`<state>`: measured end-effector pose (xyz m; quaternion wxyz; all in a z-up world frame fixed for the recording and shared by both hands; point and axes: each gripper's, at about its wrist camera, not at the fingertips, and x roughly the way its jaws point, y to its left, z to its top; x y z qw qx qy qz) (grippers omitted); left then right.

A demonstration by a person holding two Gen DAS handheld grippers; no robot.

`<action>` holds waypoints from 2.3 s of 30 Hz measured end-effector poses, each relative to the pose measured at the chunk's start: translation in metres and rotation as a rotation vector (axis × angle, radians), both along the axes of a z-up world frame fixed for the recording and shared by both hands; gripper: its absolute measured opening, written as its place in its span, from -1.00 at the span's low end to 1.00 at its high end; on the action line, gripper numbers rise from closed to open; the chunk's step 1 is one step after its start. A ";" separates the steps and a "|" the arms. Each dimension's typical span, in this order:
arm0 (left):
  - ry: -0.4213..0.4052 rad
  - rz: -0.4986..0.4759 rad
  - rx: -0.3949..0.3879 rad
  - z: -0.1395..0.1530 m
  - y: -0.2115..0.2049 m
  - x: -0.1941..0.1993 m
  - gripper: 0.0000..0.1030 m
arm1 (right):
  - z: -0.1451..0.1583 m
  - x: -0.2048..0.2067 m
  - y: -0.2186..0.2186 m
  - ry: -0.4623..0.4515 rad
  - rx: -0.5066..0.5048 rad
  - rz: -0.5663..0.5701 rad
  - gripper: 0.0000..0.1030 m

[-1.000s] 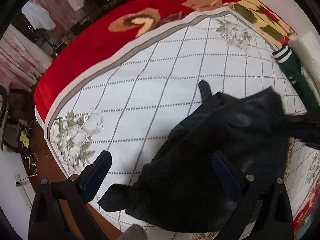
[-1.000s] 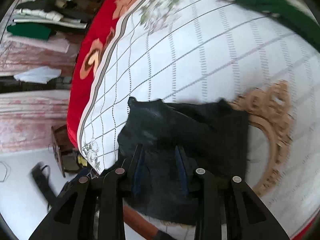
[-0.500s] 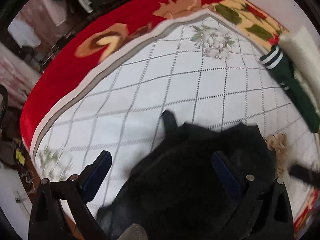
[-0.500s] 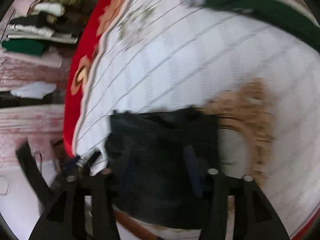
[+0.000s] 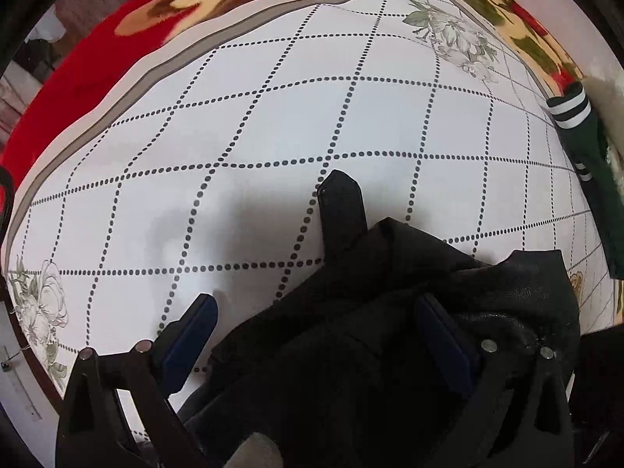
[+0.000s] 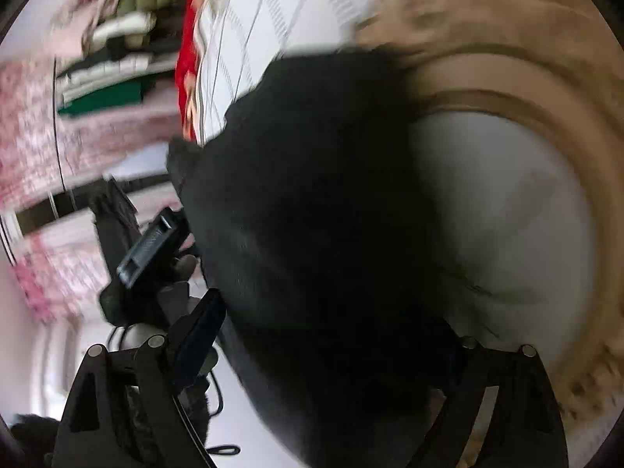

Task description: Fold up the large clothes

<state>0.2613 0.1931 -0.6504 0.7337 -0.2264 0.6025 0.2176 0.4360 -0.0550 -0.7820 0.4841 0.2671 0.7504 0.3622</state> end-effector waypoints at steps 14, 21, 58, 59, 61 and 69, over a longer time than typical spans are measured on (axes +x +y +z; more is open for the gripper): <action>-0.071 0.121 -0.022 0.092 -0.030 -0.134 1.00 | 0.050 -0.030 -0.089 0.039 -0.101 -0.112 0.43; -0.041 0.219 -0.168 0.045 -0.053 -0.177 0.99 | 0.038 -0.048 -0.146 0.060 -0.048 -0.185 0.68; -0.428 0.137 -0.081 0.147 -0.031 -0.062 -0.54 | 0.142 0.011 -0.050 -0.104 0.144 -0.282 -0.20; -0.440 0.124 -0.076 0.155 -0.032 -0.055 -0.54 | 0.156 0.019 -0.051 -0.120 0.152 -0.287 -0.20; -0.467 0.086 -0.066 0.175 -0.035 -0.033 -0.54 | 0.182 0.037 -0.052 -0.151 0.156 -0.298 -0.20; -0.605 -0.013 -0.085 0.266 -0.044 0.066 -0.54 | 0.305 0.157 -0.047 -0.295 0.172 -0.357 -0.21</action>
